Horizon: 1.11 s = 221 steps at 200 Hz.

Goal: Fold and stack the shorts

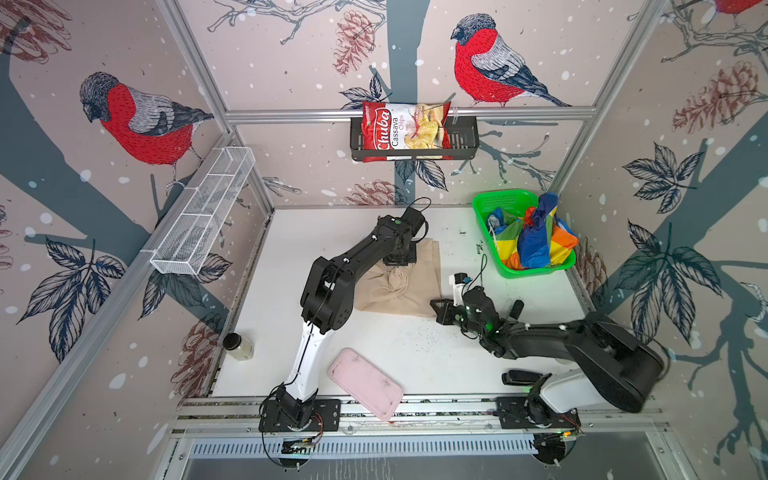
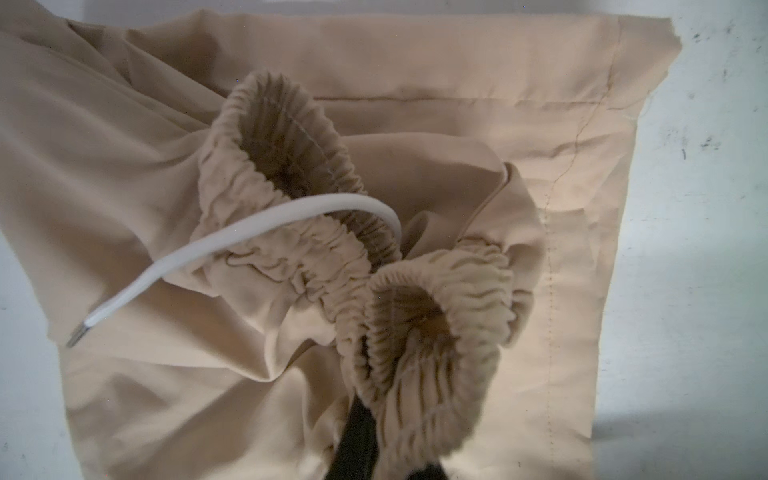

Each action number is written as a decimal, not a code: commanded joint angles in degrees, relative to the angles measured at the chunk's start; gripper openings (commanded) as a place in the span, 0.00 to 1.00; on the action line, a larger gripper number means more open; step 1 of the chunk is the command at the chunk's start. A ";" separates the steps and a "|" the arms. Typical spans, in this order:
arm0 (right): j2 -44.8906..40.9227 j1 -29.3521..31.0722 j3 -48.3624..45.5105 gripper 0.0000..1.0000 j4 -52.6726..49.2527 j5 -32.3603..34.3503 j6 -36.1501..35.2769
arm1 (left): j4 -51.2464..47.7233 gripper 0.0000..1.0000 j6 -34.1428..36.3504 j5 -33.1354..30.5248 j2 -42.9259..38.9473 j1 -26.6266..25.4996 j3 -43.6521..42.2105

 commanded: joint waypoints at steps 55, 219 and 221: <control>5.46 -0.45 1.46 0.00 -5.30 3.74 -2.42 | -0.14 0.00 -0.76 -1.04 1.23 -0.01 1.14; 17.29 1.10 2.87 0.00 -3.45 2.86 0.63 | 12.53 0.98 -2.79 23.76 2.21 -3.19 -0.66; 16.98 1.05 2.97 0.00 -3.72 2.97 0.58 | 12.80 0.98 -2.77 24.21 1.79 -3.19 -0.74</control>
